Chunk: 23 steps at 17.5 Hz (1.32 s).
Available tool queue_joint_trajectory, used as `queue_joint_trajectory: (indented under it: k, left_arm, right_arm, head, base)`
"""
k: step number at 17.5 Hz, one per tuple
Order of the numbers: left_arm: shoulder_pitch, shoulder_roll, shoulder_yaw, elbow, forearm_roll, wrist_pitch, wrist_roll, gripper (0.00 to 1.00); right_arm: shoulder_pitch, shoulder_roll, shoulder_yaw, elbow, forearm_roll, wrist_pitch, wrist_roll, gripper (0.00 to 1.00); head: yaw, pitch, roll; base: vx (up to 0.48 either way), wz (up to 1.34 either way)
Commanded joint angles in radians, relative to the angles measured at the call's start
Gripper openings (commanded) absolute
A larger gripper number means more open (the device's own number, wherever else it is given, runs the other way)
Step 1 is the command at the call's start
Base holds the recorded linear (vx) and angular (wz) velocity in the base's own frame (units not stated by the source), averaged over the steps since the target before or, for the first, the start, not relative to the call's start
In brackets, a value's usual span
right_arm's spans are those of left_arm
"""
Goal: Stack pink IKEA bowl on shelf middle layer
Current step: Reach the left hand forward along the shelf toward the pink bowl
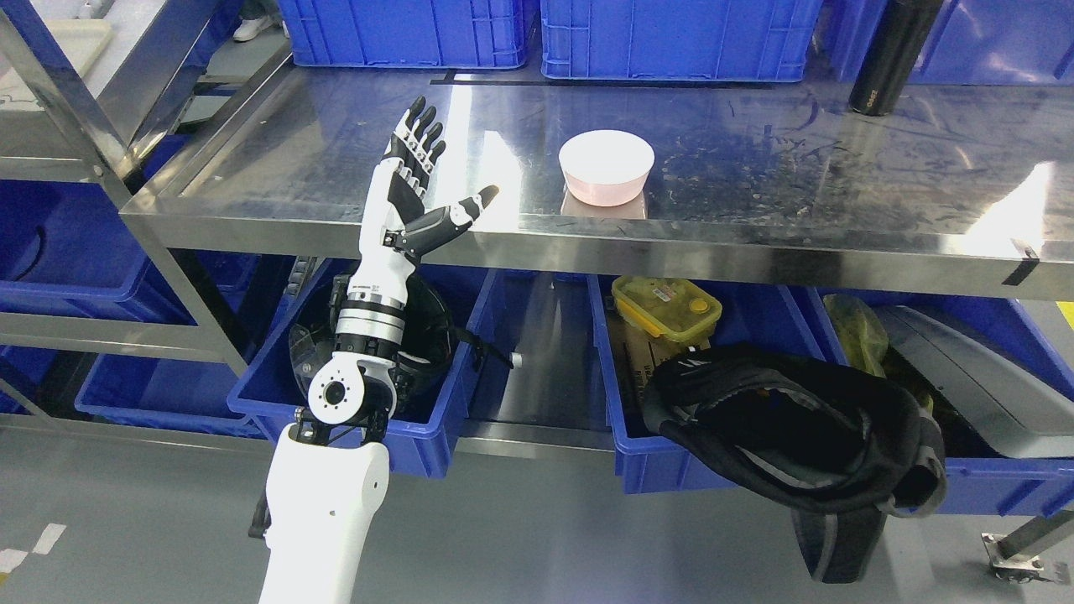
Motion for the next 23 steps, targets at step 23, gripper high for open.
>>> queue_joint_trajectory:
  k: [23]
  left_arm:
    - [-0.600,0.262,-0.461,0.093,-1.062,0.279,-0.781,1.00]
  right_arm:
    - [0.023,-0.017,0.000,-0.018,0.000,0.001,-0.003,1.00]
  head:
    - [0.0000,0.000,0.000]
  base:
    - [0.002,-0.01]
